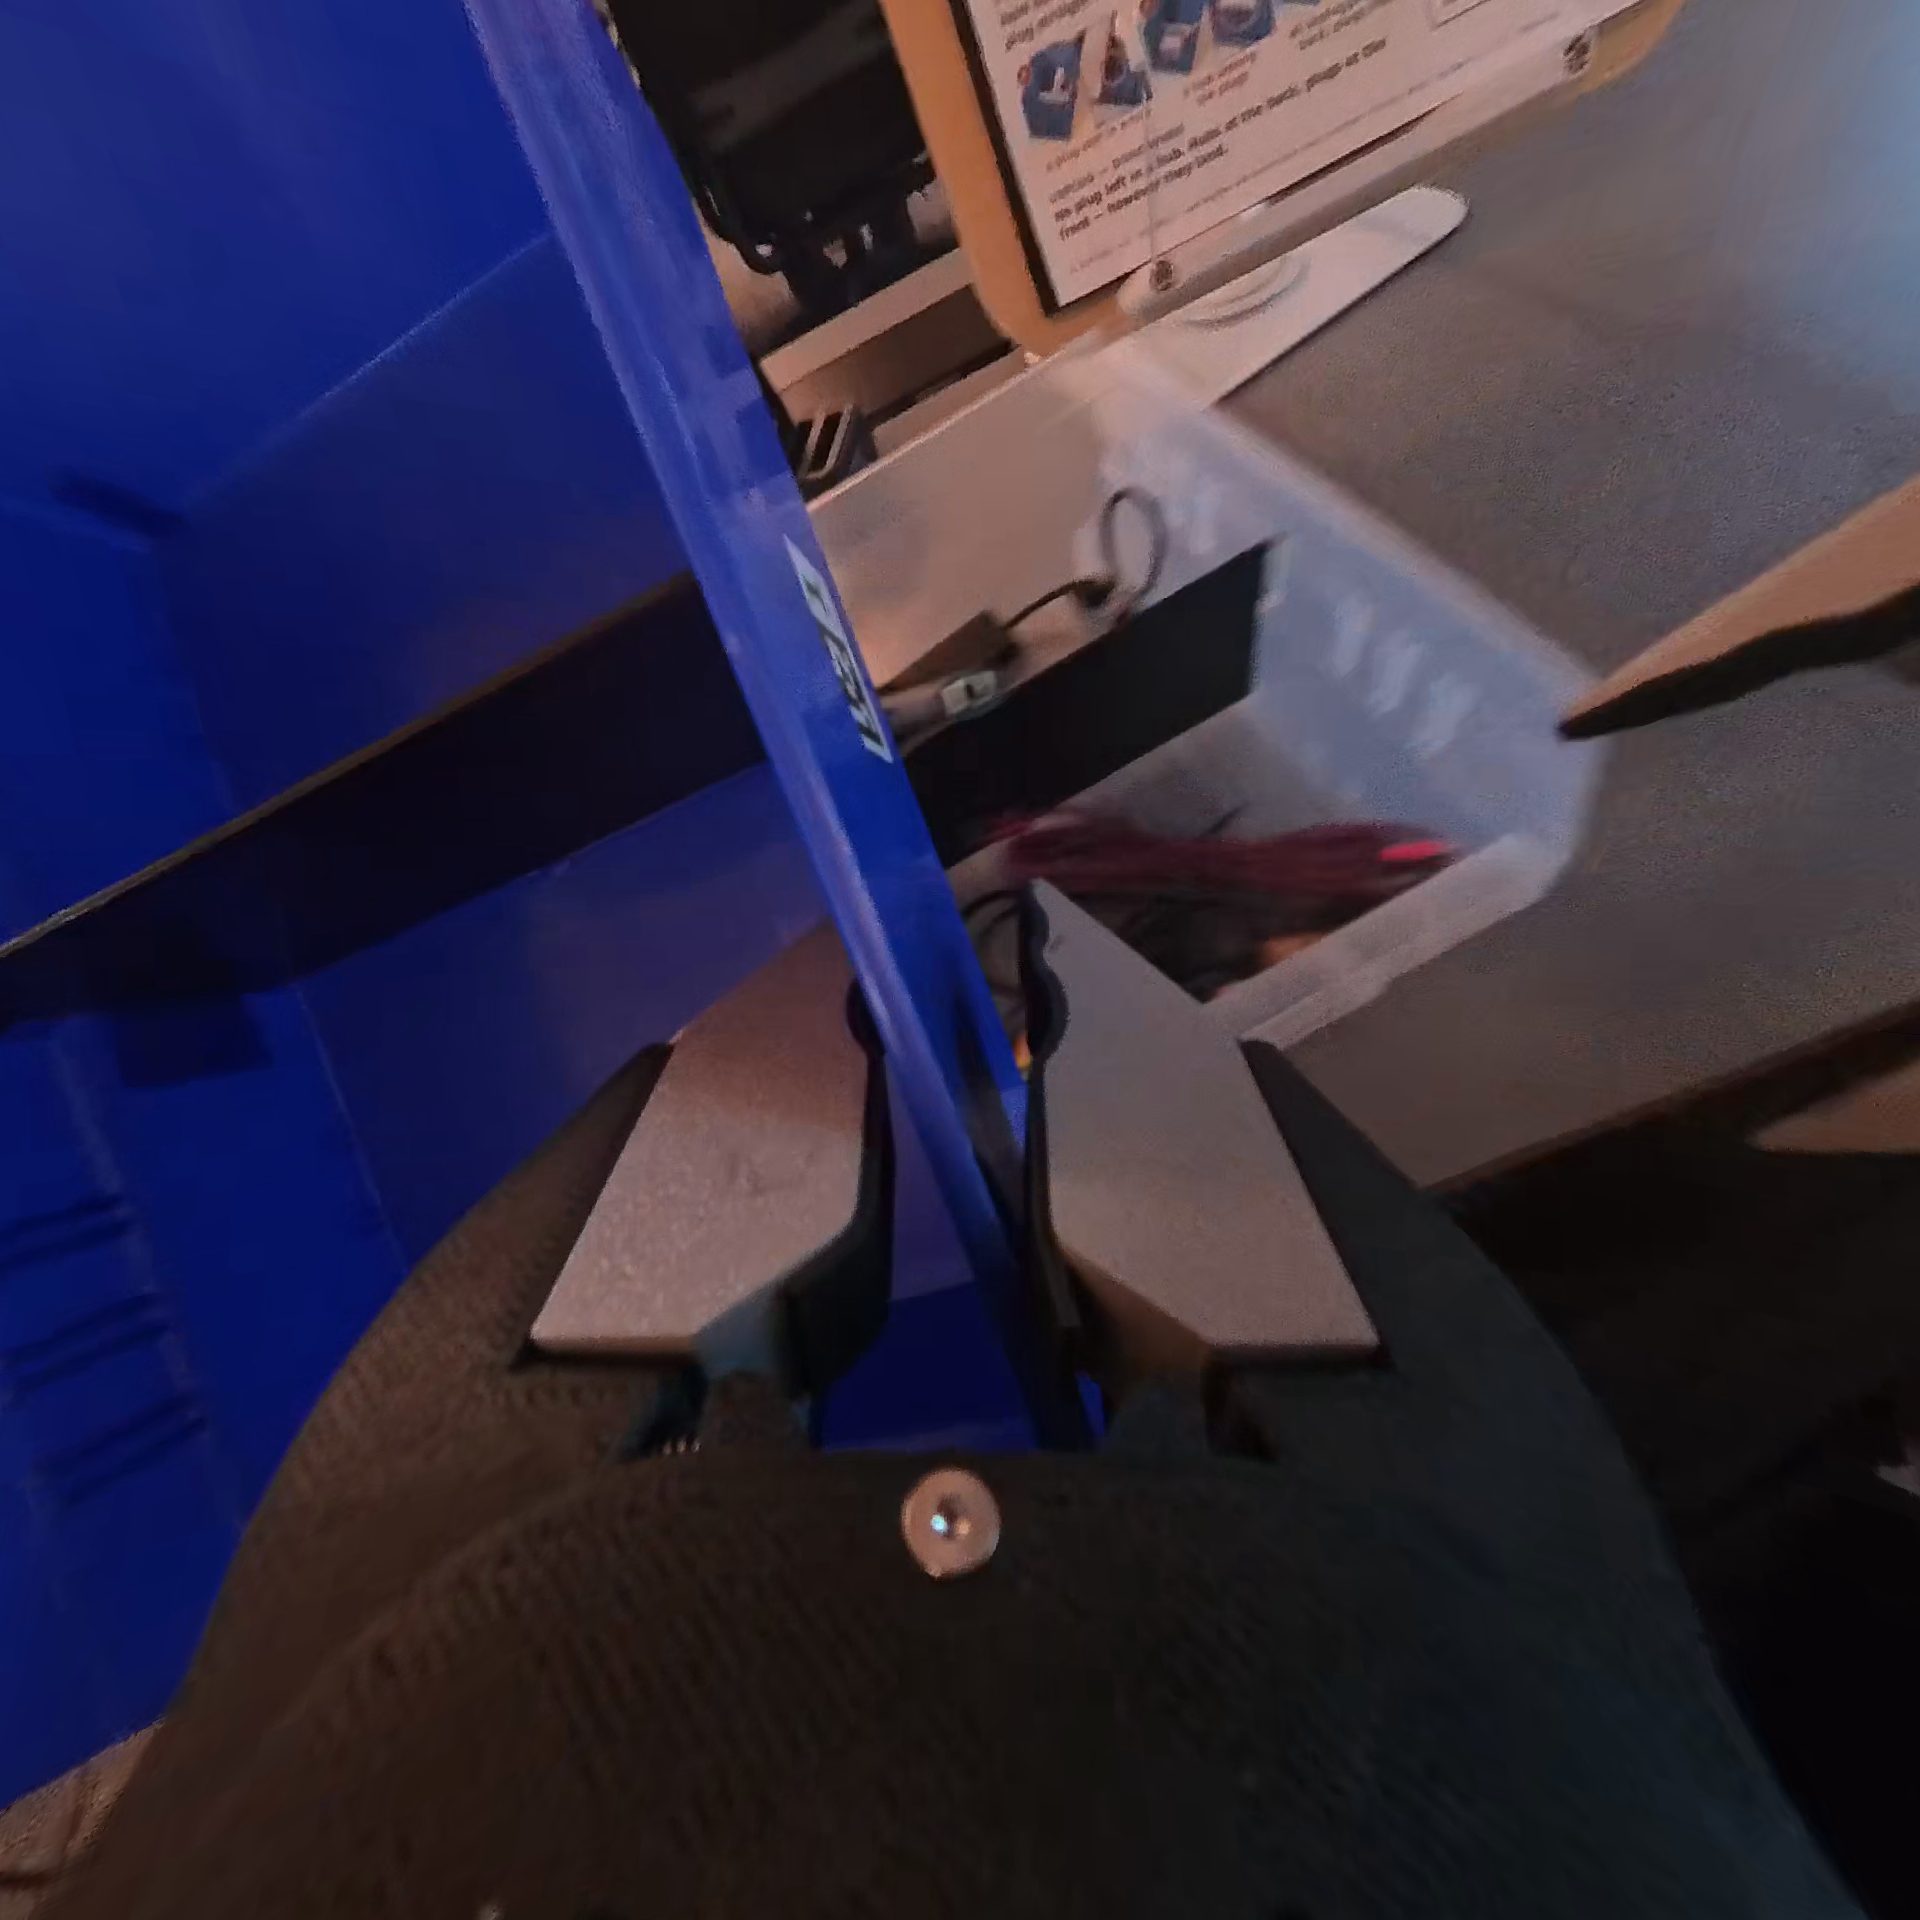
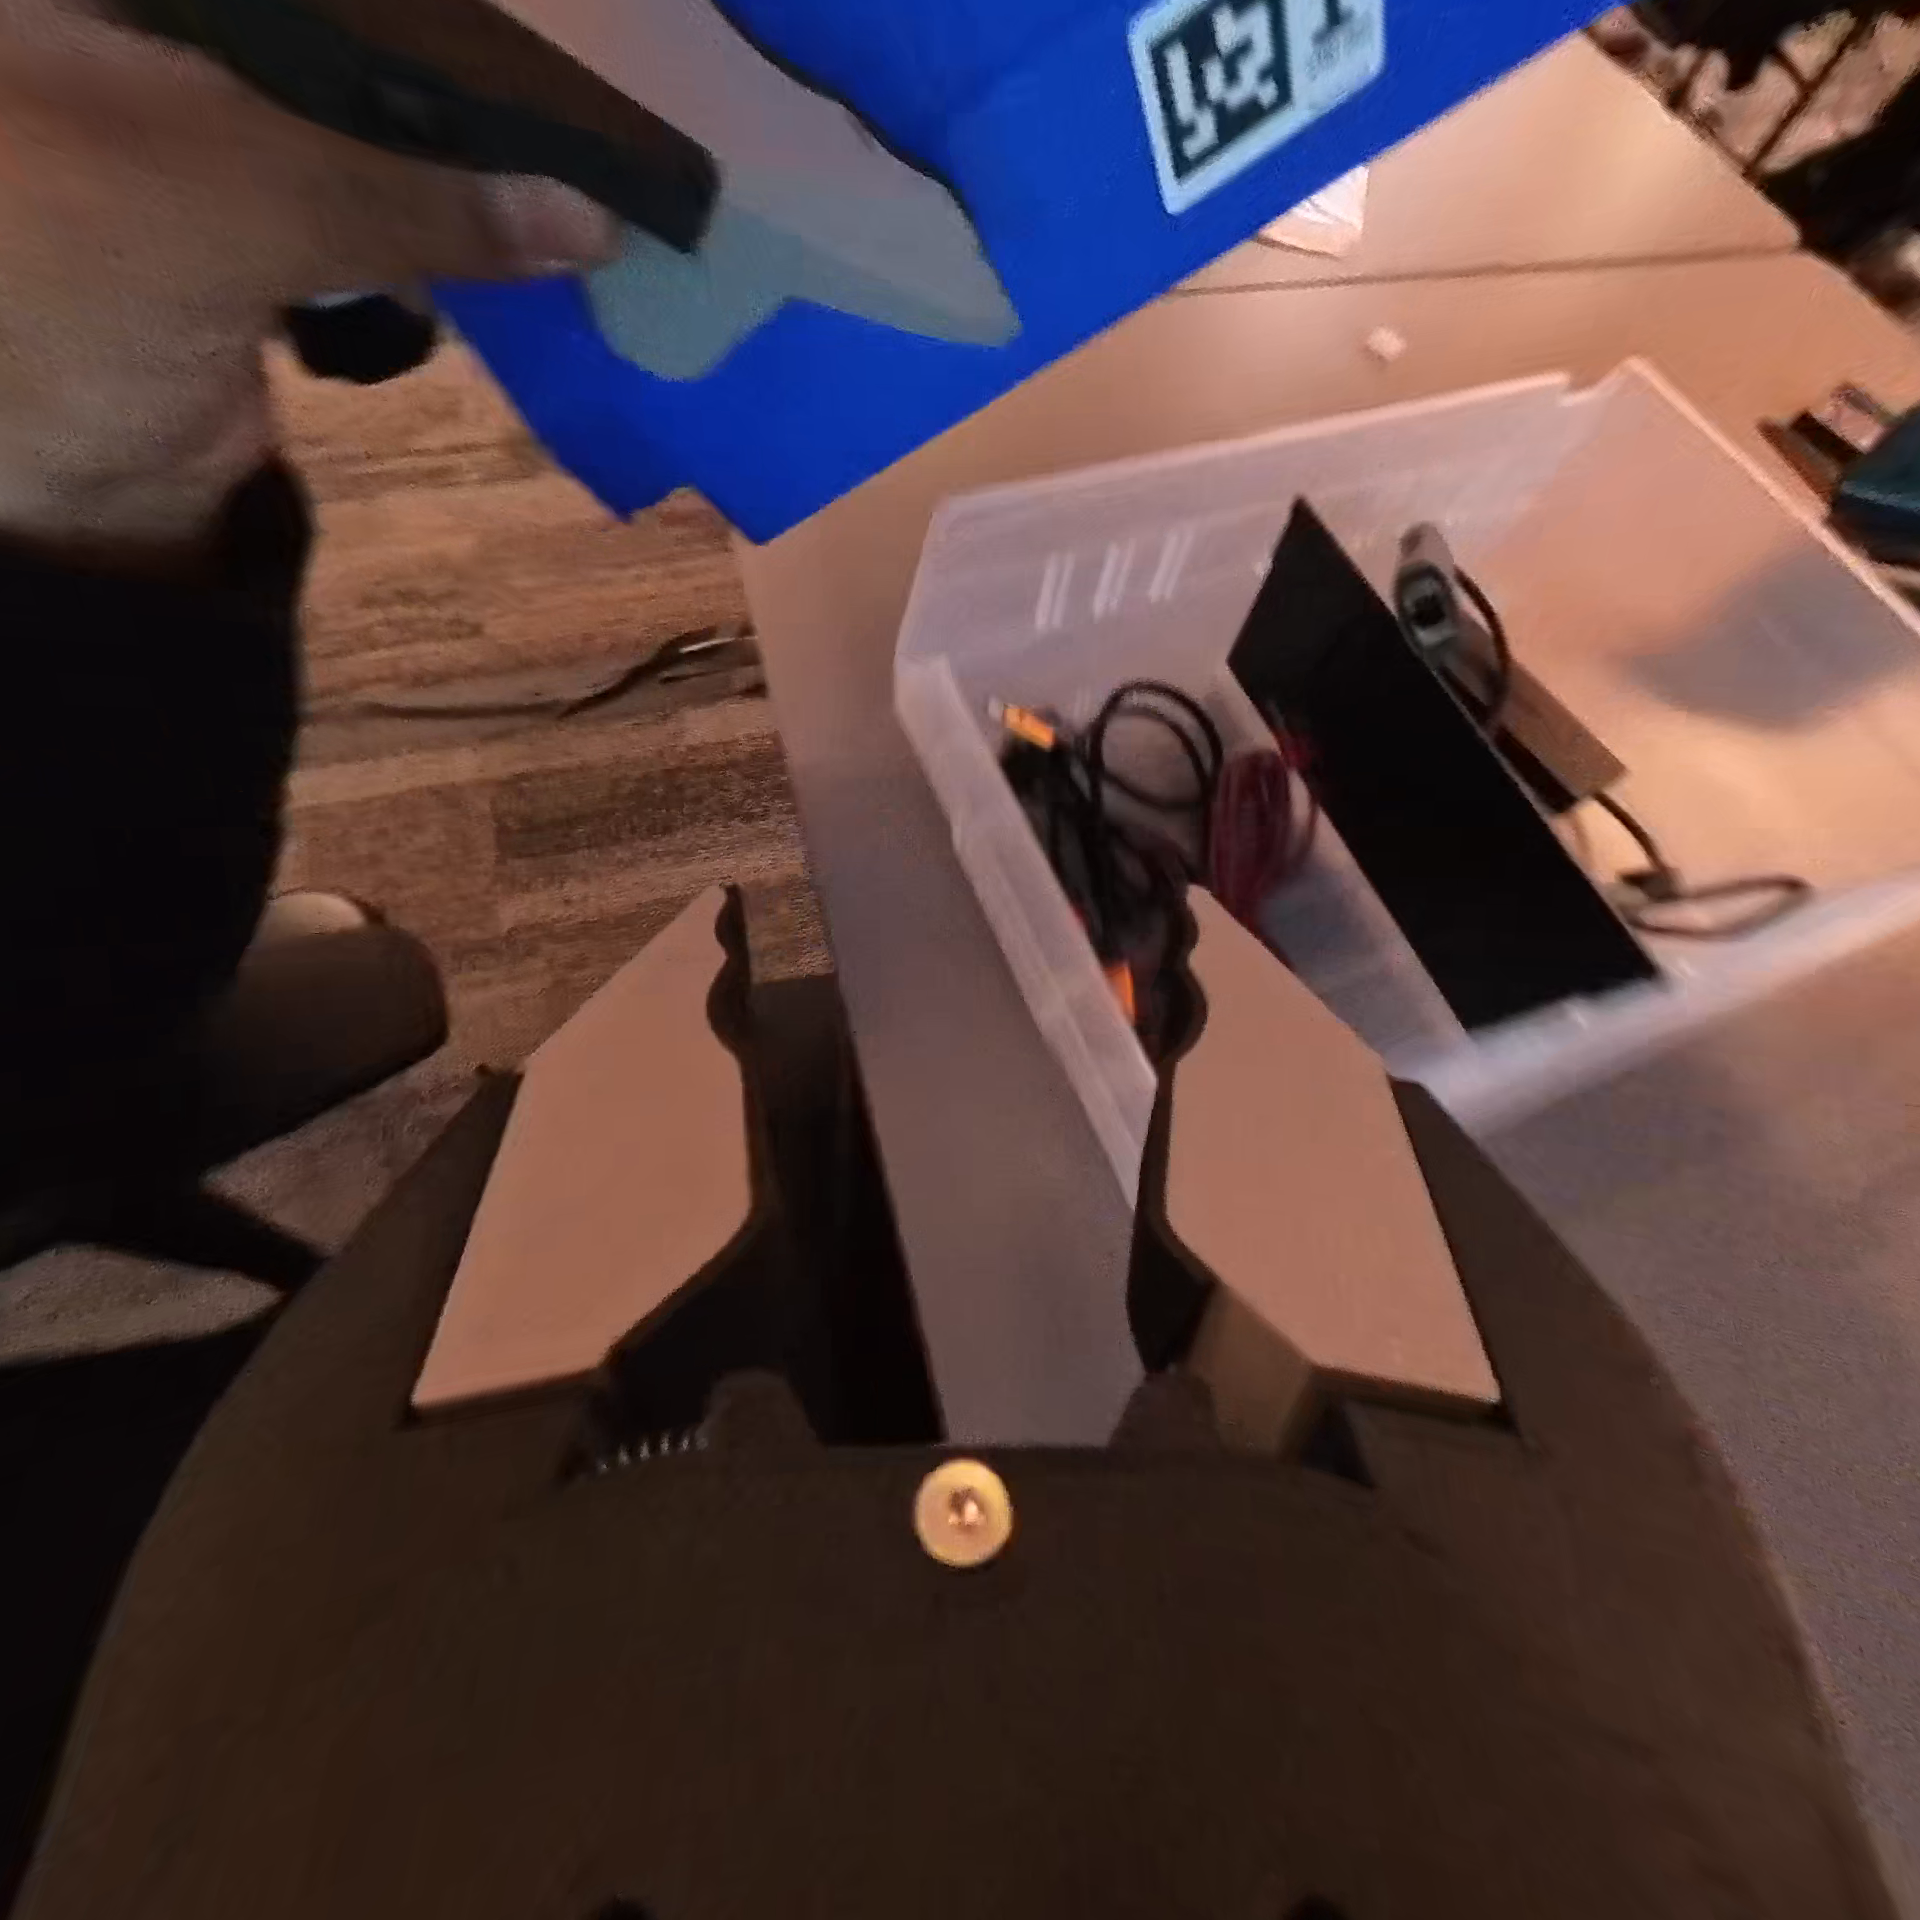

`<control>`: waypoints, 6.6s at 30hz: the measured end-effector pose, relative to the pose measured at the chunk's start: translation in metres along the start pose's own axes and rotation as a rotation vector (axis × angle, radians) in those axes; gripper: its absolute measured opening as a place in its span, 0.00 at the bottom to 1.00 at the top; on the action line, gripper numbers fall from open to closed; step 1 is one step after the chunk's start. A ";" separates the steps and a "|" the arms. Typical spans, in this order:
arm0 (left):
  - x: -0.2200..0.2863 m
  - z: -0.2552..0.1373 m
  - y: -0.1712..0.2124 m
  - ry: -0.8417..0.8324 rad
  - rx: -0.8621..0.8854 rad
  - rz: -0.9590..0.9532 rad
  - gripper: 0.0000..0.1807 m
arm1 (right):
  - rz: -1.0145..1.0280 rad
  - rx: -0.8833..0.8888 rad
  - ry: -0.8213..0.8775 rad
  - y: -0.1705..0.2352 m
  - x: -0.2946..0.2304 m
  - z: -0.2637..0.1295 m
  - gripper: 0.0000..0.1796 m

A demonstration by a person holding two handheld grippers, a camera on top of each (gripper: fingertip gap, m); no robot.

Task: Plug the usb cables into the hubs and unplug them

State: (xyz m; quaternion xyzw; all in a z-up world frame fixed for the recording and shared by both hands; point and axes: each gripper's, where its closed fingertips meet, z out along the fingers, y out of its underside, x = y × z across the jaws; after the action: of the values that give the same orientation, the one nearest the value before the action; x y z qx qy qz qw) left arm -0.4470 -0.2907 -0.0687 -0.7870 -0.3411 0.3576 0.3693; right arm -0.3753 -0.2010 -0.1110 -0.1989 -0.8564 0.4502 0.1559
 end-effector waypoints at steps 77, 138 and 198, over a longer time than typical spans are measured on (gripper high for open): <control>0.207 0.080 -0.087 0.512 0.079 0.382 0.45 | -0.006 0.105 0.184 0.070 0.029 -0.165 0.22; 0.058 0.007 -0.015 0.125 0.024 0.075 0.45 | 0.065 0.170 0.514 0.058 0.171 -0.197 0.57; -0.082 0.285 0.079 0.441 -0.836 0.509 0.24 | 0.160 0.077 0.702 0.131 0.205 -0.251 0.49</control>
State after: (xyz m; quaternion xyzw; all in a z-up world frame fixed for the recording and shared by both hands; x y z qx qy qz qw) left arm -0.6996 -0.2997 -0.2431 -0.9813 -0.1670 0.0956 -0.0109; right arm -0.4162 0.1428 -0.0648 -0.4020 -0.7148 0.3970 0.4121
